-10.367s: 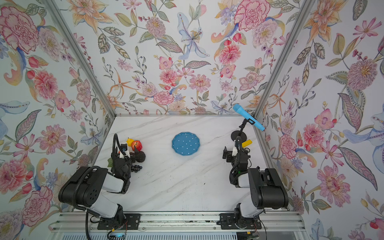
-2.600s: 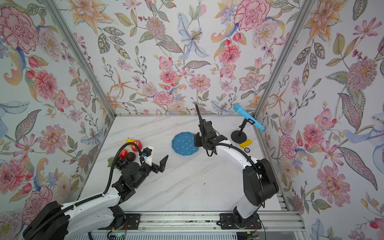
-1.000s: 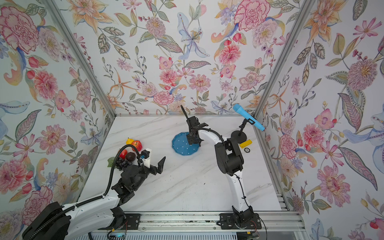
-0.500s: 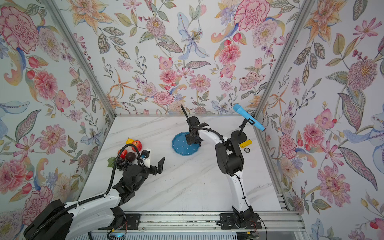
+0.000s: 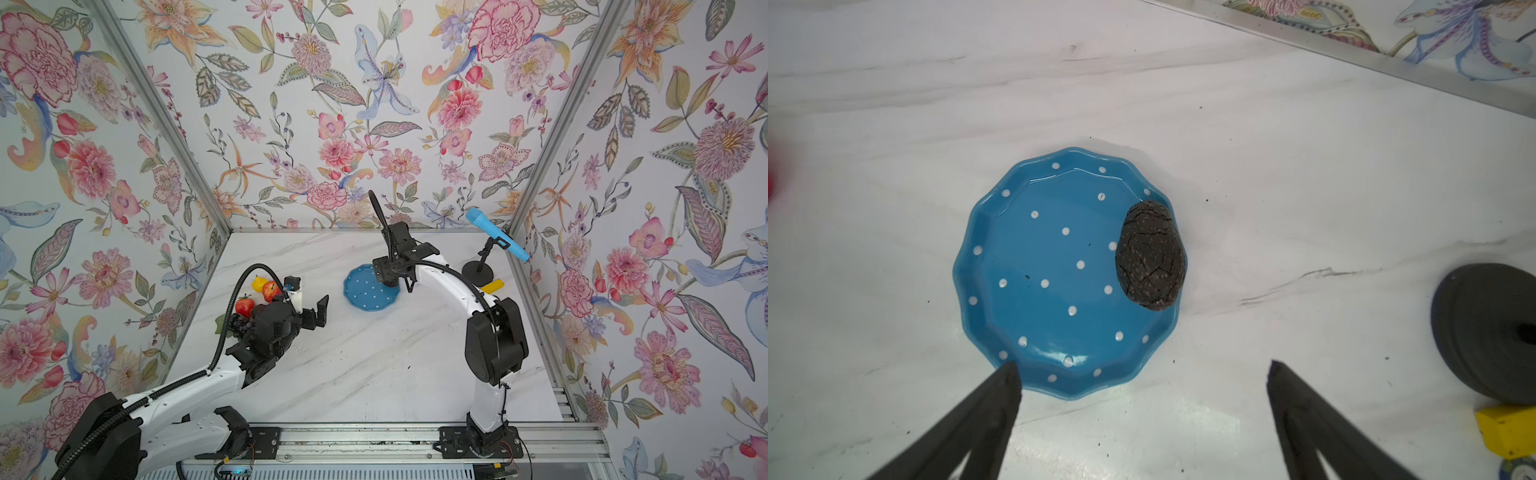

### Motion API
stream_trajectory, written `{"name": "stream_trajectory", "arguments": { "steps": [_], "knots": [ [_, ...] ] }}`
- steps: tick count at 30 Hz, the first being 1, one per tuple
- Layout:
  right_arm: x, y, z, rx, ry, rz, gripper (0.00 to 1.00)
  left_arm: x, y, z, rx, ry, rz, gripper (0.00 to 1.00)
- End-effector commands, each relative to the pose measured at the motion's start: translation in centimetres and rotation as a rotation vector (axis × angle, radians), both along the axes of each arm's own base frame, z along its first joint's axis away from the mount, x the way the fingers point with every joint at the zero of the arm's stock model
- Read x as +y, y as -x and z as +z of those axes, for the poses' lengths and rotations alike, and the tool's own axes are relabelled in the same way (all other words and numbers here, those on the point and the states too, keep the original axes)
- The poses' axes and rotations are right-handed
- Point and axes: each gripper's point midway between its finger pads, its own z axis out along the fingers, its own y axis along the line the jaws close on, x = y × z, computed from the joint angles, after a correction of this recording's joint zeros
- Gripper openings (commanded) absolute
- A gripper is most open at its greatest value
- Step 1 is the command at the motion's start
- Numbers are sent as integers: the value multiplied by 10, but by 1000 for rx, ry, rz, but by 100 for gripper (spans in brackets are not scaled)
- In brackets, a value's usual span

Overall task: Arrange fruit in a fruit bowl
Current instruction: Place the fruit in the fruit bowl, then pick up the fruit from the top-left of the table.

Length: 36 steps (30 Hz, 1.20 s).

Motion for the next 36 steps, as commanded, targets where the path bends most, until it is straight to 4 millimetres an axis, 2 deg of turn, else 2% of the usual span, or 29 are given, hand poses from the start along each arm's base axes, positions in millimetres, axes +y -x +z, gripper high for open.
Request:
{"name": "stream_trajectory", "arguments": {
  "steps": [1, 5, 8, 12, 16, 27, 29, 31, 36],
  "knots": [
    [-13, 24, 15, -28, -33, -34, 93, 35, -4, -11, 109, -50, 161, 99],
    [-28, 53, 40, -115, -127, -52, 93, 61, -9, -4, 123, -118, 278, 99],
    [-39, 74, 46, -152, -190, -68, 93, 83, -16, -5, 159, -143, 344, 99],
    [-44, 98, 46, -178, -282, -58, 93, 115, -24, -6, 207, -157, 433, 99],
    [-48, 116, 38, -188, -359, -58, 93, 135, -34, -19, 274, -162, 471, 99],
    [-60, 134, 25, -200, -436, -104, 93, 144, -82, -58, 438, -203, 433, 99],
    [-65, 136, 25, -215, -432, -119, 93, 146, -85, -63, 457, -197, 426, 99],
    [-72, 137, 26, -231, -431, -137, 93, 147, -88, -76, 496, -215, 420, 97],
    [-77, 138, 25, -237, -442, -151, 93, 150, -92, -91, 544, -251, 428, 96]
  ]
}}
